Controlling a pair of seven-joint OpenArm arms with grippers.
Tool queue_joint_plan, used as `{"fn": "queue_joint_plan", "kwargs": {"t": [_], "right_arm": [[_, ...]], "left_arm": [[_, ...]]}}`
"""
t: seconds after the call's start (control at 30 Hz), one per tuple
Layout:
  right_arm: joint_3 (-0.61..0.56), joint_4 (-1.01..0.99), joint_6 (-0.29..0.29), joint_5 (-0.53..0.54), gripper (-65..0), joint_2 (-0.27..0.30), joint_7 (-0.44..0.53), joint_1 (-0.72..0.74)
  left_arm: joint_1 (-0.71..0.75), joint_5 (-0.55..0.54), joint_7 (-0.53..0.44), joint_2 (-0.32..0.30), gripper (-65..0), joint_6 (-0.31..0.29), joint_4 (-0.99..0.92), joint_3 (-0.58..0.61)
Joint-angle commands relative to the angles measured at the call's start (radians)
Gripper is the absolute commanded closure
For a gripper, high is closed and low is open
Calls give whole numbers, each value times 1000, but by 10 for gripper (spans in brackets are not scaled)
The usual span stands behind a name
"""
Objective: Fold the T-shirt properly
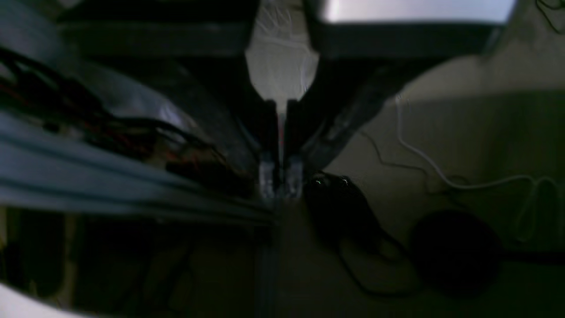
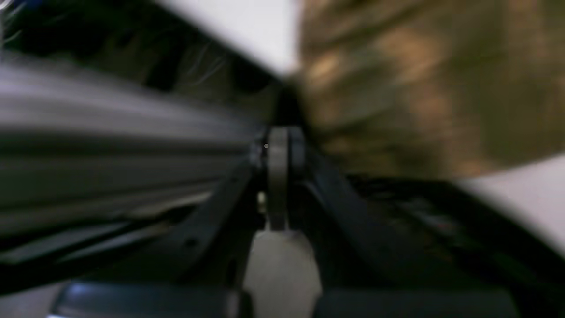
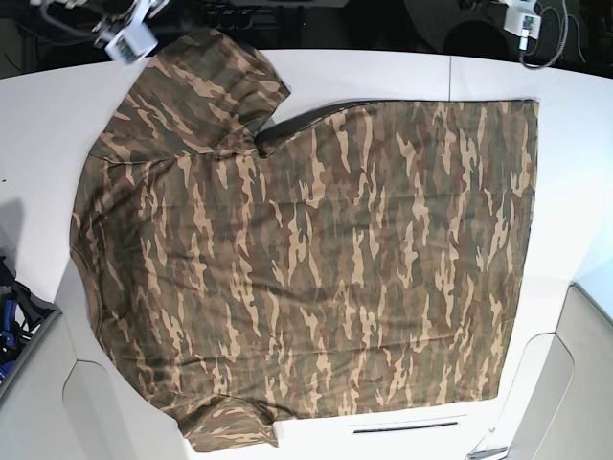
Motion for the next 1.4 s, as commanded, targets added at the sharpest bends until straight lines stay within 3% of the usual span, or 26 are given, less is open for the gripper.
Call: {"fn": "queue_joint_plan", "kwargs": {"t": [0.0,0.07,0.17,0.27,0.37,0.53,0.73,0.83,0.93,1.23,1.37], "right_arm": [[34,15,-9,16,-2,-3,7,8],[100,14,-38,16,-38,-27,-2,43],[193,14,-95,16,-149,-61,-50,106],[262,2,-156,16,-245,-65,-111,161],[310,-19,-190,16,-270,-65,-133,192],[332,-106,-190,17,-271,-65,-132,206],[332,-264,-171,40,-326,-65,-136,243],[332,-317,-113,90,-326,-66,-144,261],[332,-347,-99,135,-326,-67,-144,268],[298,-480,-98,136,-326,-77,-144,360],[260,-509,-62,161,-326,-77,-144,375]], "left_arm": [[19,-8,-5,-9,-26,0,27,-20],[16,-7,-5,-21,-26,0,42,-45],[-7,-7,-4,-21,-39,0,47,-79],[-37,-6,-4,-20,-139,0,47,-89],[-63,-7,-4,-21,-245,0,47,-89],[-103,-2,-4,-59,-267,-1,47,-90],[-167,69,-4,-67,-274,0,47,-90],[-194,90,0,-68,-359,0,47,-90],[-214,99,2,-68,-405,0,47,-90],[-290,111,8,-132,-406,1,9,-90],[-344,111,7,-170,-408,33,-74,-90]]}}
